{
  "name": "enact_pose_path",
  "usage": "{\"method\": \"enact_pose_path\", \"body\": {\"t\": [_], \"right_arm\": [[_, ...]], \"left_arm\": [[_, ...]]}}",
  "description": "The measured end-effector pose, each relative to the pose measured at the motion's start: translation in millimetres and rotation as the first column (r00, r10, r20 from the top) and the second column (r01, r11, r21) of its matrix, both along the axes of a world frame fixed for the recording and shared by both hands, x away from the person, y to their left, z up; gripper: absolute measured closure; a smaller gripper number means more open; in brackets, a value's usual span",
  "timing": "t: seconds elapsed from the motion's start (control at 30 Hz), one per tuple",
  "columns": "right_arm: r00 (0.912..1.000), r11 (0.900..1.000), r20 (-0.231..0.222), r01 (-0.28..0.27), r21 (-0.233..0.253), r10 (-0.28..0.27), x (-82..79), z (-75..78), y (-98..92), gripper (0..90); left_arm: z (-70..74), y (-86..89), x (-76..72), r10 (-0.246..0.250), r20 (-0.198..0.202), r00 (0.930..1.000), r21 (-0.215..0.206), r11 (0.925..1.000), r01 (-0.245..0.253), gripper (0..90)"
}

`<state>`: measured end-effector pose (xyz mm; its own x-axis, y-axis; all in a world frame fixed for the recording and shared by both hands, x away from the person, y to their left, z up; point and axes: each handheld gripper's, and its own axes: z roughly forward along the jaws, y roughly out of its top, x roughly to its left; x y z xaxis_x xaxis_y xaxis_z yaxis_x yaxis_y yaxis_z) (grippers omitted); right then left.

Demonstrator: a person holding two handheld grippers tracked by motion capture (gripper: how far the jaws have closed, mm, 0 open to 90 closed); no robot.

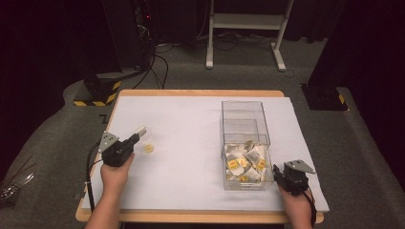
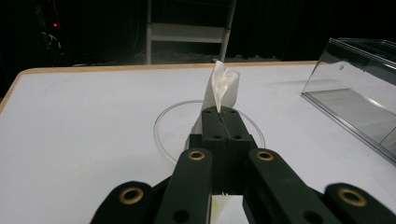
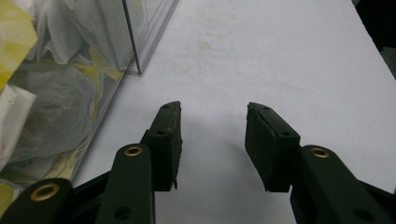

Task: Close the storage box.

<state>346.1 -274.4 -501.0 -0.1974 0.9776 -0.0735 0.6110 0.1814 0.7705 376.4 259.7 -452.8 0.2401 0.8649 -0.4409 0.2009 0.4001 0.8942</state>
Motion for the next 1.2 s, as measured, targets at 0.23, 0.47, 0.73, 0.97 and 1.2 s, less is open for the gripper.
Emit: {"method": "enact_pose_path", "body": {"t": [0.23, 0.47, 0.73, 0.97, 1.2], "right_arm": [[1.0, 1.0, 0.008, -0.002, 0.0, 0.002, -0.5, 0.1, -0.5, 56.1], [1.0, 1.0, 0.006, -0.006, -0.006, 0.006, -0.2, 0.0, -0.3, 56.0], [1.0, 1.0, 0.0, -0.005, -0.006, 0.005, 0.3, -0.2, 0.0, 56.0], [1.0, 1.0, -0.002, -0.008, 0.0, 0.008, 0.5, -0.1, -0.3, 56.0], [1.0, 1.0, 0.005, -0.008, 0.016, 0.008, -0.1, 0.2, -1.9, 55.7]], "left_arm": [[-2.8, 2.1, 2.0, 0.016, -0.009, 0.9998, 0.021, 0.9996, -0.016, 84.9], [-3.6, 3.9, 0.3, 0.031, 0.003, 0.9995, 0.017, 0.9994, -0.032, 77.6], [1.0, 1.2, -5.6, 0.029, 0.018, 0.9994, 0.034, 0.999, -0.03, 73.2], [4.2, -3.0, -10.4, 0.02, 0.017, 0.9997, 0.046, 0.9987, -0.02, 70.6], [6.9, -25.1, -23.2, -0.013, 0.022, 0.9997, 0.05, 0.9987, 0.012, 65.9]]}}
